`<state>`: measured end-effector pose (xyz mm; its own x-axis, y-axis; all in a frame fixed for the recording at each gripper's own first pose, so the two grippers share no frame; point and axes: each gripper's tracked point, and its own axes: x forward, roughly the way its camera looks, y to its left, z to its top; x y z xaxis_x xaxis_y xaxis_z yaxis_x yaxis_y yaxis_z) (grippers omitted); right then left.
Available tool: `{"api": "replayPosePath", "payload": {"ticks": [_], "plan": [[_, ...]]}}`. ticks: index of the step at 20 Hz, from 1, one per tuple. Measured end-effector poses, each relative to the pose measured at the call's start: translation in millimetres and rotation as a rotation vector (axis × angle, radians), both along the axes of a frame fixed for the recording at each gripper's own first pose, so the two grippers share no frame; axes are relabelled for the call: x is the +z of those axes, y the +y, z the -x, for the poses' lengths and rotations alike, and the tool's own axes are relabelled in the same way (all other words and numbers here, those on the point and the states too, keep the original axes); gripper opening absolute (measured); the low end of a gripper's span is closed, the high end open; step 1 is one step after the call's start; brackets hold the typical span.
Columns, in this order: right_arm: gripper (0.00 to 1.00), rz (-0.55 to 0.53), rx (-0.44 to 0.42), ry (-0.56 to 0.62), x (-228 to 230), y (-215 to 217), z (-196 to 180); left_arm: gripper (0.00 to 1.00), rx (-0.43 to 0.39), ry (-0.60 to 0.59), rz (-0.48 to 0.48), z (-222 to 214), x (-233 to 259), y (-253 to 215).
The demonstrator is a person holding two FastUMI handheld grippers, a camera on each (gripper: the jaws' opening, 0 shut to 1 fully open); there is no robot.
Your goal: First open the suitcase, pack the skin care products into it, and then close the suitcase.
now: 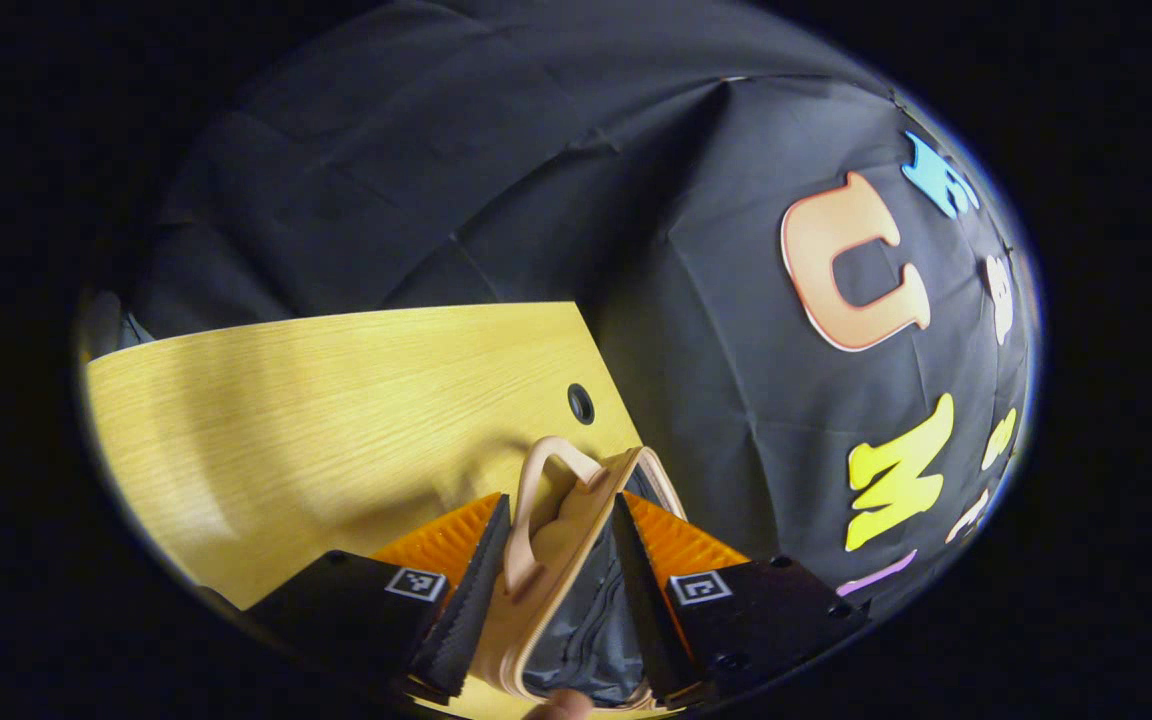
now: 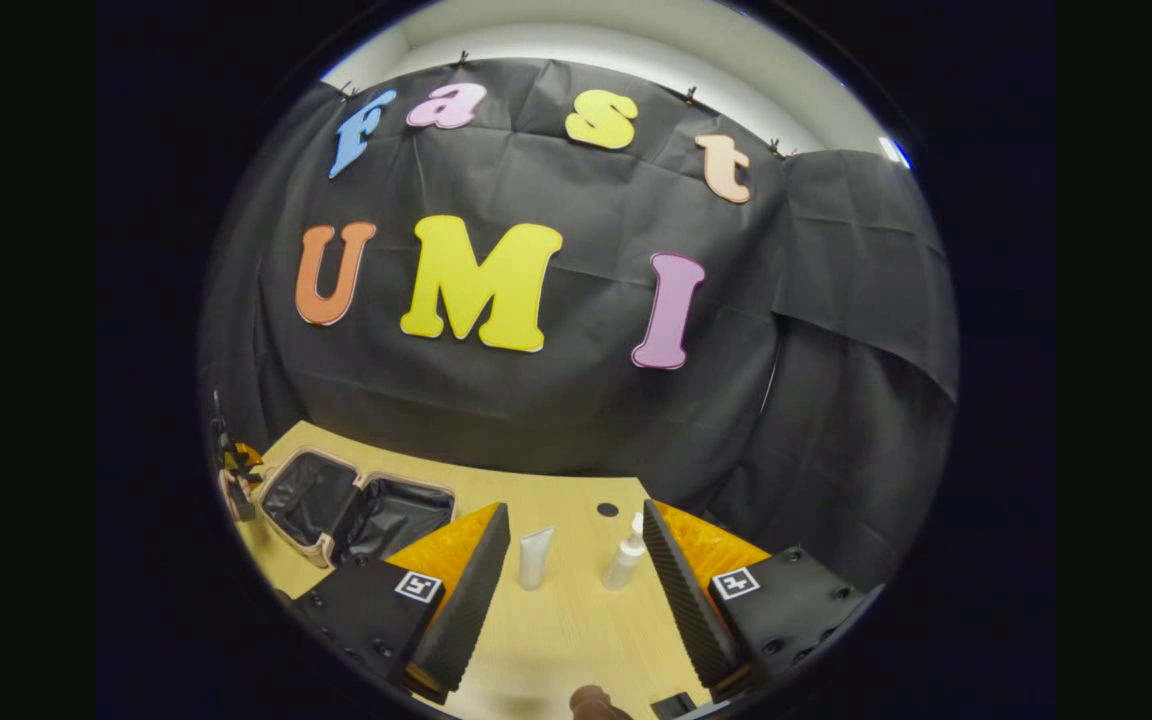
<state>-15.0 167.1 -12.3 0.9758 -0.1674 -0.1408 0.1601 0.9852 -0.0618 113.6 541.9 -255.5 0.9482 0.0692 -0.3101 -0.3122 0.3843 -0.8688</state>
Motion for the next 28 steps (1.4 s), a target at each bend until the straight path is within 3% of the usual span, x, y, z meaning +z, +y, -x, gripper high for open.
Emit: {"api": "replayPosePath", "payload": {"ticks": [1, 2, 3, 4, 8, 15, 22, 28], "plan": [[0.79, -0.003, 0.006, -0.005, -2, -5, -3, 0.85, -0.001, -0.013, 0.001, 4, 11, -7], [0.79, -0.007, 0.012, -0.005, -6, -11, -7, 0.91, -0.003, -0.014, -0.026, 10, 19, -14], [0.79, -0.014, 0.021, -0.003, -9, -17, -10, 0.82, -0.019, -0.018, -0.065, 9, 27, -26], [0.79, -0.024, 0.034, -0.003, -12, -23, -13, 0.97, -0.031, -0.028, -0.104, 13, 38, -38], [0.79, -0.037, 0.075, -0.002, -25, -57, -30, 0.97, -0.063, -0.044, -0.248, 24, 78, -97], [0.80, 0.040, 0.162, -0.049, -33, -109, -51, 0.97, -0.160, -0.091, -0.438, 20, 120, -224], [0.79, -0.030, 0.171, 0.002, -61, -167, -66, 0.97, -0.350, -0.077, -0.567, 9, 104, -387], [0.79, -0.006, 0.176, 0.026, -88, -200, -67, 0.97, -0.488, -0.063, -0.621, -4, 73, -491]]}}
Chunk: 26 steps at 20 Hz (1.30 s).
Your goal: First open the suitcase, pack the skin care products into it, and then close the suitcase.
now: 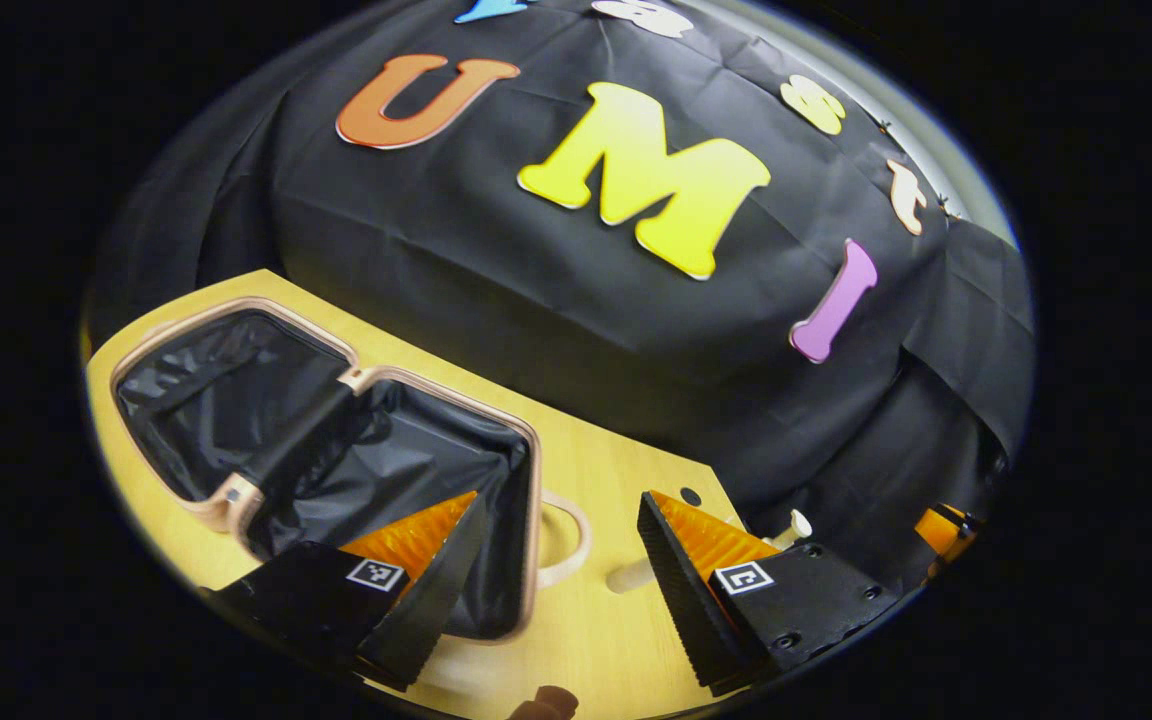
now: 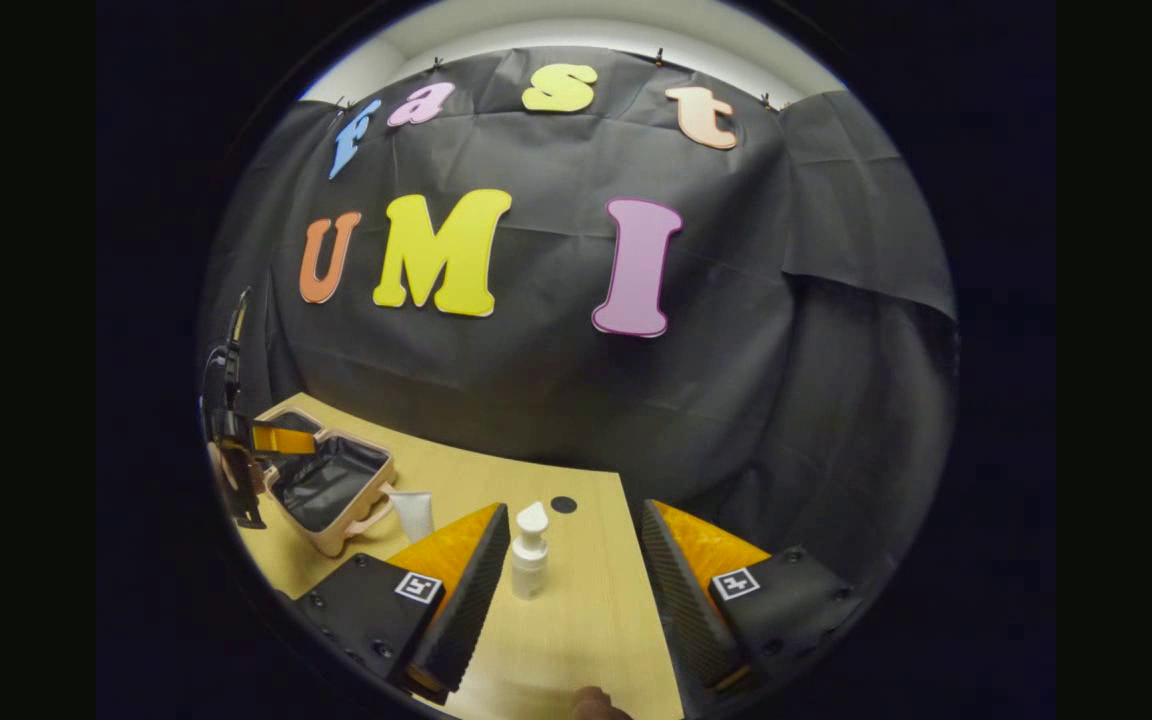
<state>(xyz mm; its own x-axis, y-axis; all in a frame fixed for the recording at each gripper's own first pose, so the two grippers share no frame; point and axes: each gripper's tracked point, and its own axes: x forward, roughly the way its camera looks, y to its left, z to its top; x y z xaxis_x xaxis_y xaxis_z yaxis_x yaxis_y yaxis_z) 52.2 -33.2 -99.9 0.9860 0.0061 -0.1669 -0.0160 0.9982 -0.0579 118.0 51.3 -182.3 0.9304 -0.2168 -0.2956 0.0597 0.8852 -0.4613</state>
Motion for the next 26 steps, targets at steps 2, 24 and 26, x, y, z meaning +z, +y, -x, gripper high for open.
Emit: {"api": "replayPosePath", "payload": {"ticks": [2, 24, 26], "plan": [[0.79, -0.002, 0.000, 0.024, -12, -8, -1, 0.97, -0.041, 0.001, -0.035, -9, -11, -29], [0.79, 0.036, 0.059, 0.211, -111, -9, -43, 0.57, -0.333, 0.098, -0.352, -77, -136, -152], [0.80, 0.021, 0.095, 0.221, -117, 2, -52, 0.59, -0.338, 0.103, -0.364, -76, -135, -151]]}}
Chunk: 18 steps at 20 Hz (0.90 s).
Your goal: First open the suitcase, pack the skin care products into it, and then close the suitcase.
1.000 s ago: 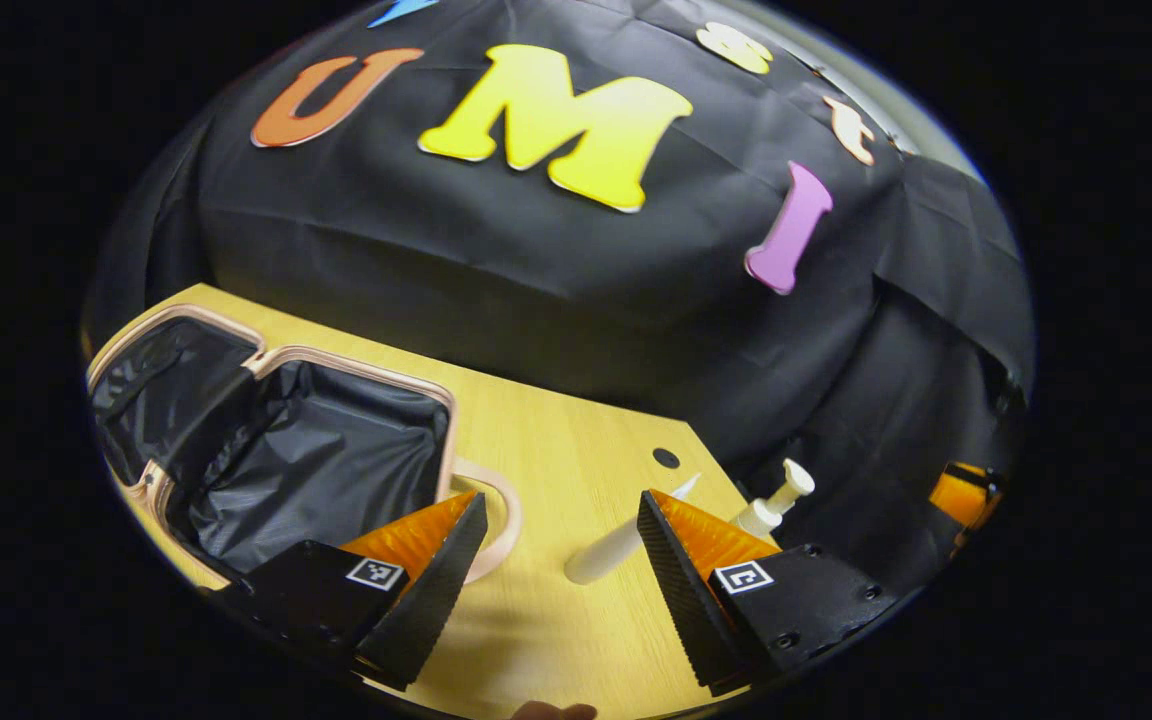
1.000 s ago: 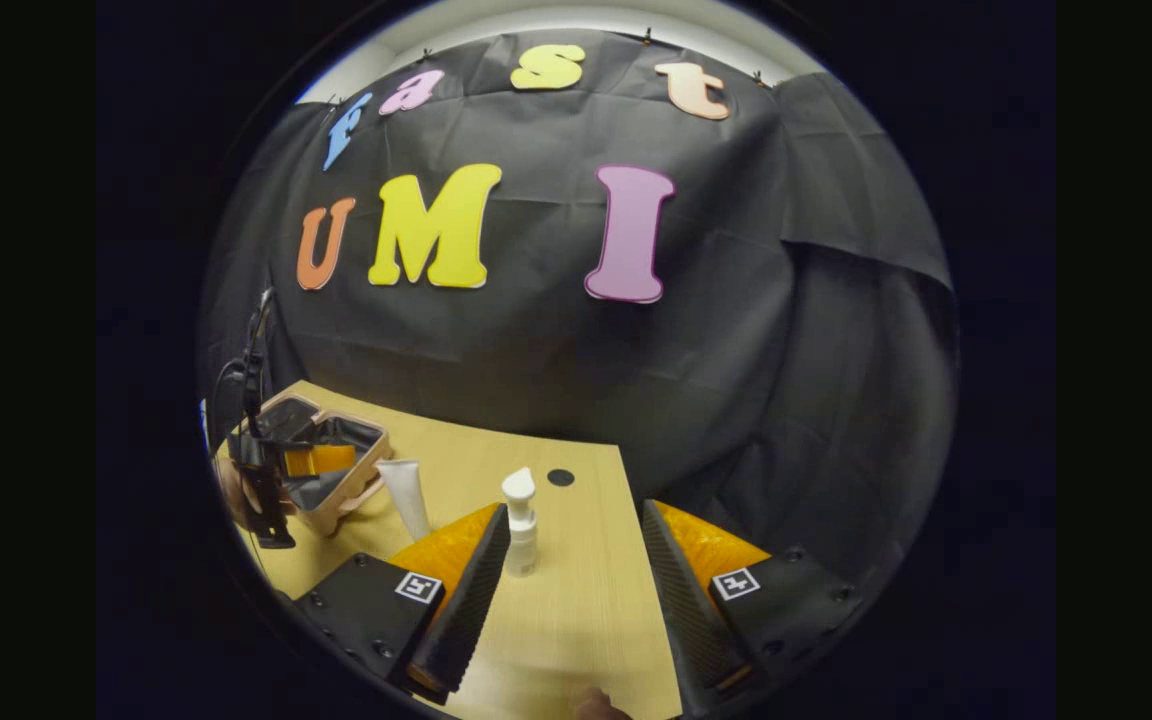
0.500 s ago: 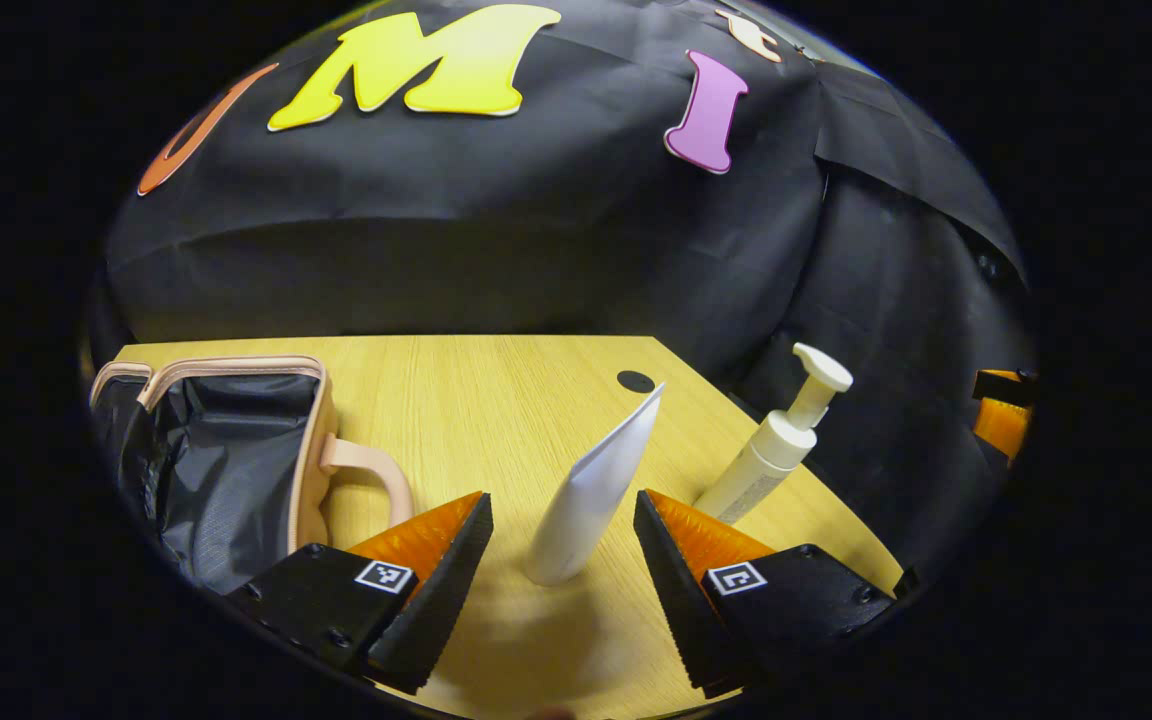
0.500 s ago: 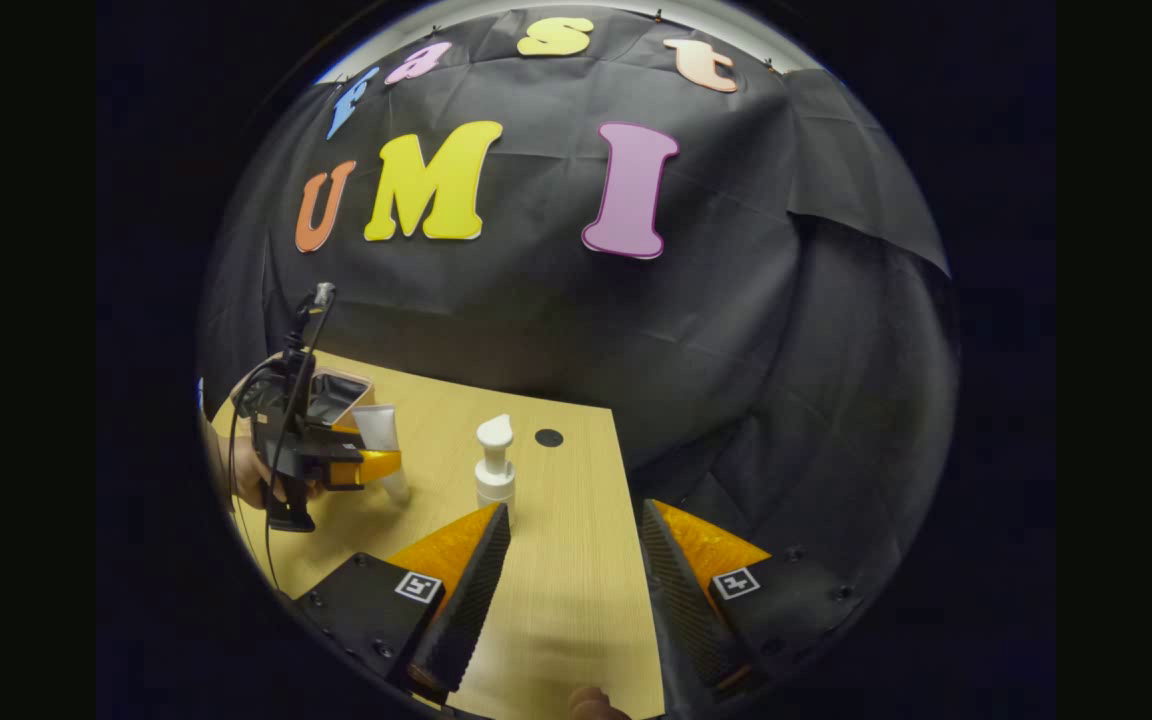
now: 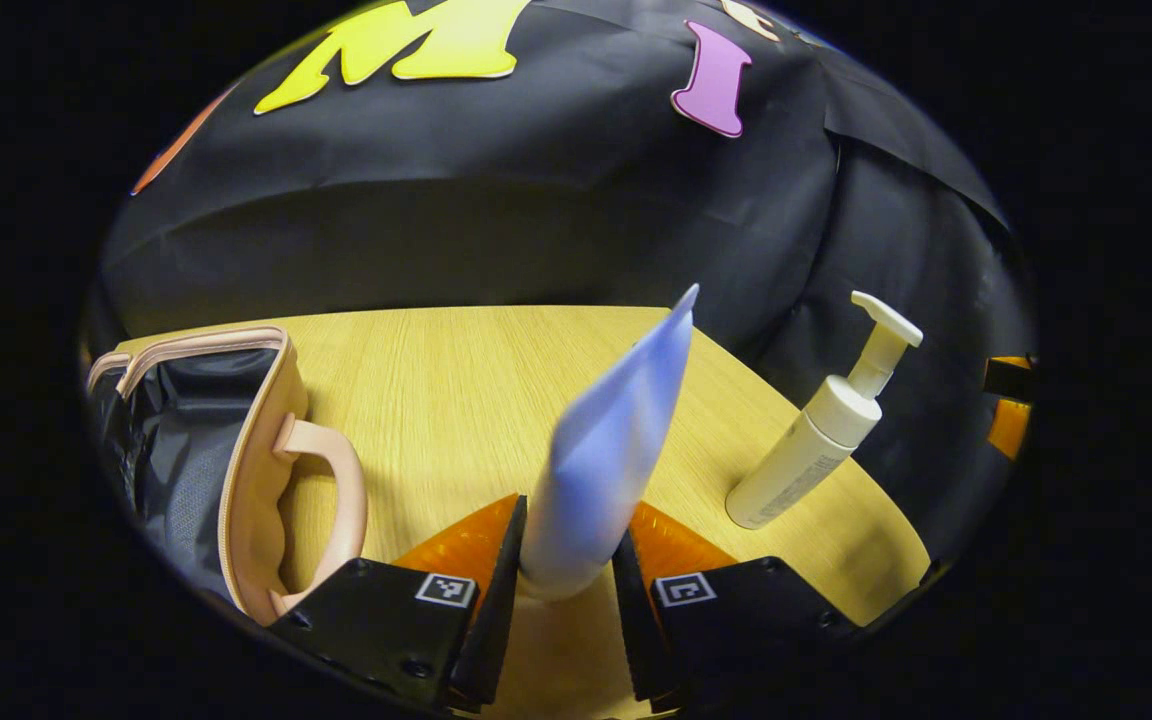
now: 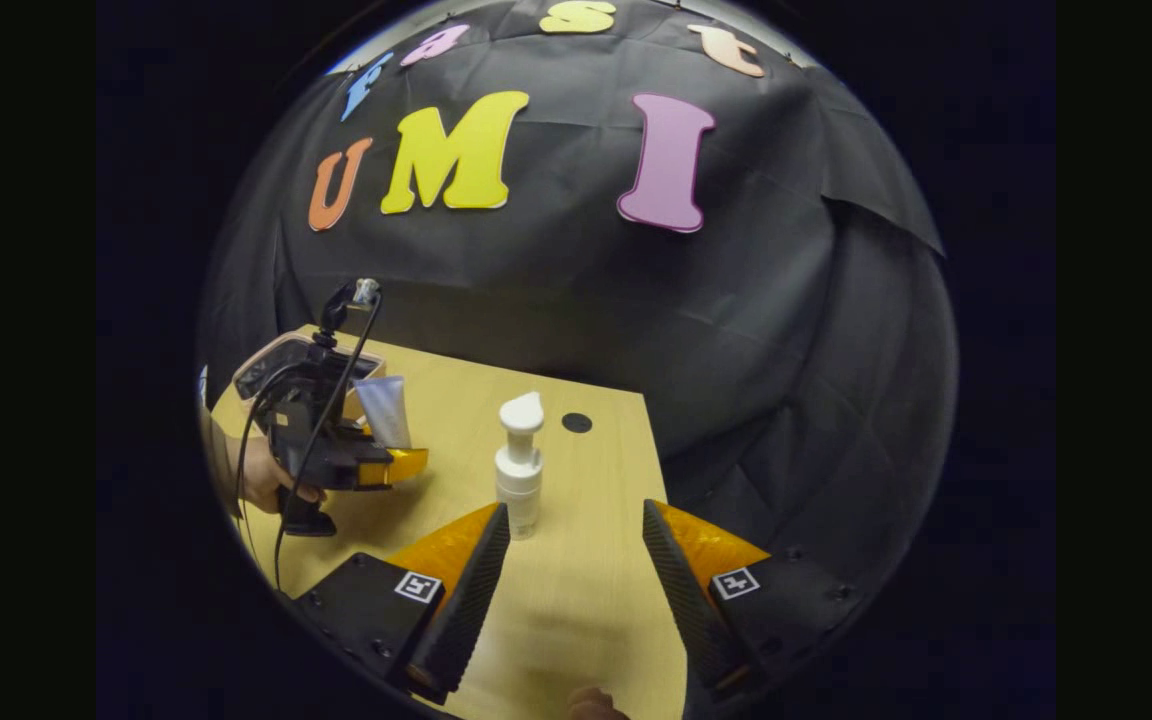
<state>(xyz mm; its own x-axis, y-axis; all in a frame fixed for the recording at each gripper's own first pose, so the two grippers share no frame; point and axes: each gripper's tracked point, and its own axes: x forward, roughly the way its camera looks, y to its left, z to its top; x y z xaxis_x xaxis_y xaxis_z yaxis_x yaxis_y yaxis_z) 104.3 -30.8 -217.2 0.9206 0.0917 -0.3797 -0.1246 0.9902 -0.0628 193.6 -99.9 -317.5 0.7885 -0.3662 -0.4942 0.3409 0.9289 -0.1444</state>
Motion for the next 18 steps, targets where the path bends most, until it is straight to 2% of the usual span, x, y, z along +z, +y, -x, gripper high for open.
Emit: {"api": "replayPosePath", "payload": {"ticks": [1, 4, 5, 6, 8, 12, 15, 18], "plan": [[0.80, -0.013, 0.018, 0.004, -1, 6, -5, 0.47, 0.002, 0.005, -0.004, 2, 1, 1], [0.80, -0.063, 0.071, 0.041, -16, 25, -24, 0.42, 0.025, 0.040, 0.006, 18, 8, 4], [0.80, -0.085, 0.086, 0.049, -20, 32, -30, 0.33, 0.029, 0.033, 0.017, 26, 15, 5], [0.80, -0.097, 0.099, 0.058, -25, 37, -37, 0.40, 0.049, 0.017, 0.023, 31, 23, 9], [0.79, -0.089, 0.103, 0.069, -36, 41, -52, 0.39, 0.097, -0.002, 0.024, 46, 36, 21], [0.80, -0.085, 0.110, 0.087, -59, 52, -76, 0.39, 0.136, -0.031, -0.078, 78, 58, 47], [0.80, -0.113, 0.092, 0.082, -66, 59, -94, 0.37, 0.195, -0.030, -0.088, 104, 78, 70], [0.80, -0.110, 0.067, 0.082, -74, 60, -103, 0.37, 0.290, -0.012, -0.139, 135, 101, 100]]}}
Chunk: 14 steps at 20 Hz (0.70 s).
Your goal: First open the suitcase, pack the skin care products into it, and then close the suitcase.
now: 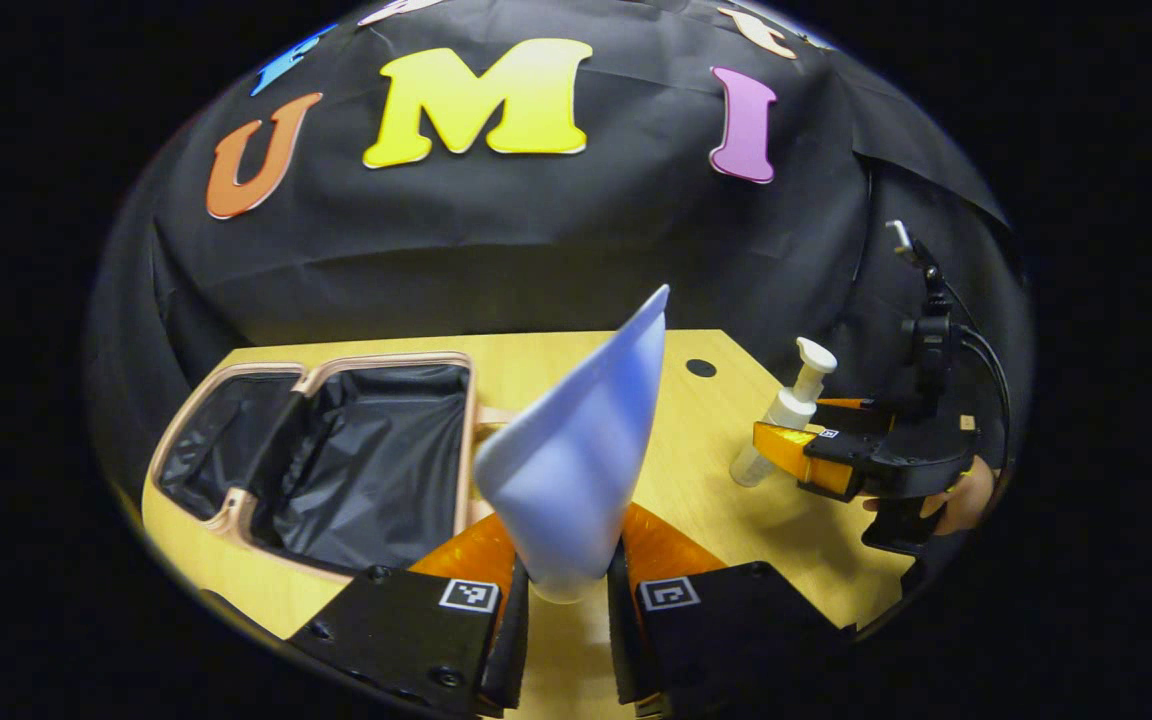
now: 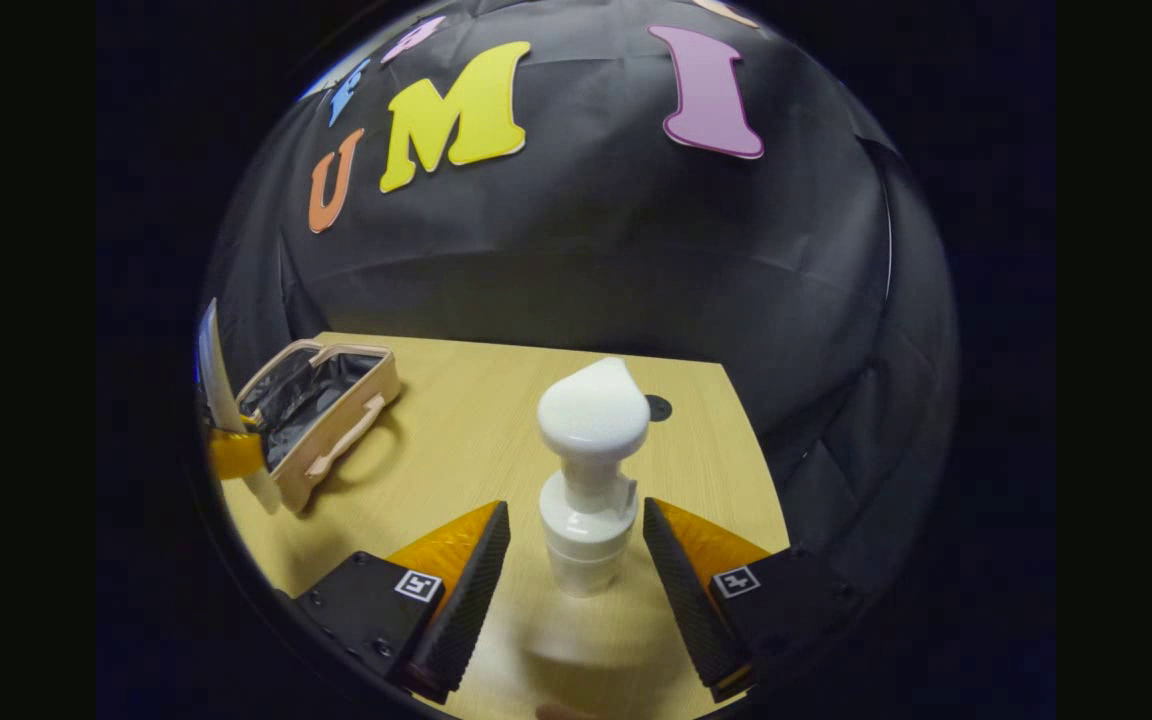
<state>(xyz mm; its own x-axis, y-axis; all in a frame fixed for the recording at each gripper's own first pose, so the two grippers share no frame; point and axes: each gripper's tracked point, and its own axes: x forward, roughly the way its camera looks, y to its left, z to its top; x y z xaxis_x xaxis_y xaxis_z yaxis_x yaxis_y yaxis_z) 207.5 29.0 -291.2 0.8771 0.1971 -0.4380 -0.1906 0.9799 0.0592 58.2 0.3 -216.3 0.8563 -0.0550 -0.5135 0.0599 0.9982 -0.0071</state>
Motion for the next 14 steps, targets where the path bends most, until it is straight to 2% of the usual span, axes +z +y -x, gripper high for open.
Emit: {"api": "replayPosePath", "payload": {"ticks": [3, 5, 6, 9, 14], "plan": [[0.75, 0.001, -0.057, 0.021, -7, -4, -5, 0.37, 0.074, -0.034, -0.046, 28, 35, 21], [0.56, -0.016, -0.086, 0.021, -10, -5, -5, 0.37, 0.092, -0.083, -0.032, 40, 62, 28], [0.52, -0.007, -0.097, 0.026, -10, -3, -3, 0.37, 0.089, -0.097, -0.021, 46, 72, 31], [0.50, 0.018, -0.108, 0.024, -8, 0, 2, 0.37, 0.108, -0.127, -0.014, 54, 97, 51], [0.49, 0.034, -0.094, 0.019, 19, 22, 50, 0.37, 0.123, -0.138, -0.054, 54, 96, 107]]}}
